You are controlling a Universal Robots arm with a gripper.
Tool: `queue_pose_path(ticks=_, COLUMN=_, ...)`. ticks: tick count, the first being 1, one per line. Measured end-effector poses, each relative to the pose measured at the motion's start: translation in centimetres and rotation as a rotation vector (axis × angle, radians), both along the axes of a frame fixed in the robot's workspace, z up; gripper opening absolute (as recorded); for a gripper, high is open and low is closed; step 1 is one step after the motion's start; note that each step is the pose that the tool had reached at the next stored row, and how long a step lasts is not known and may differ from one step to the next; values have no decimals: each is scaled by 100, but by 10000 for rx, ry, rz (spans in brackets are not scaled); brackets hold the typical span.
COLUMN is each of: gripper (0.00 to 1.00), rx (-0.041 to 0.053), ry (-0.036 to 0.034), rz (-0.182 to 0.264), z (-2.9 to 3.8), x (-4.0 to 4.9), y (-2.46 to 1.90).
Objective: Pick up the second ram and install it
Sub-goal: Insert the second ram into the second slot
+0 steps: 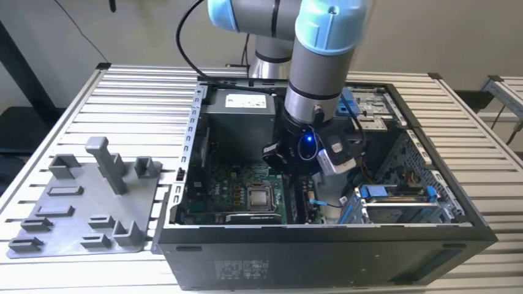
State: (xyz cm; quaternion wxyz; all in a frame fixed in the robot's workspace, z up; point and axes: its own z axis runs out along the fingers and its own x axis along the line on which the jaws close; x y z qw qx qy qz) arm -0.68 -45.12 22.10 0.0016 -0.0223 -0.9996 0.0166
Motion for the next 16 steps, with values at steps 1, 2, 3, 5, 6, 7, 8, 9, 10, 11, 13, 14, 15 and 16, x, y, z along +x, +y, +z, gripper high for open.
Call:
queue_pose_path(ticks=1, gripper=14, rx=0, ry=-1, rz=0, z=-2, x=-6, y=3)
queue_pose_path(ticks=2, gripper=14, rx=1, ry=-1, rz=0, z=-4, x=-7, y=6)
queue_pose_path(ticks=3, gripper=14, rx=2, ry=-1, rz=2, z=-6, x=-6, y=8)
queue_pose_path(ticks=5, gripper=14, rx=0, ry=-1, rz=2, z=-15, x=-7, y=9)
queue_pose_path(ticks=6, gripper=14, rx=1, ry=-2, rz=0, z=-21, x=-7, y=9)
queue_pose_path(ticks=7, gripper=14, rx=-1, ry=0, rz=0, z=-29, x=-7, y=9)
queue_pose_path(ticks=8, gripper=14, rx=0, ry=-1, rz=1, z=-38, x=-7, y=9)
queue_pose_path(ticks=9, gripper=14, rx=0, ry=-1, rz=1, z=-43, x=-7, y=9)
queue_pose_path(ticks=10, gripper=14, rx=-1, ry=-1, rz=0, z=-43, x=-7, y=9)
queue_pose_path(ticks=11, gripper=14, rx=-2, ry=0, rz=0, z=-43, x=-8, y=9)
queue_pose_path(ticks=13, gripper=14, rx=0, ry=-1, rz=0, z=-45, x=-7, y=9)
queue_pose_path(ticks=14, gripper=14, rx=1, ry=-1, rz=0, z=-45, x=-7, y=9)
queue_pose_path(ticks=15, gripper=14, rx=0, ry=0, rz=1, z=-45, x=-7, y=9)
queue_pose_path(ticks=16, gripper=14, rx=0, ry=-1, rz=0, z=-46, x=-7, y=9)
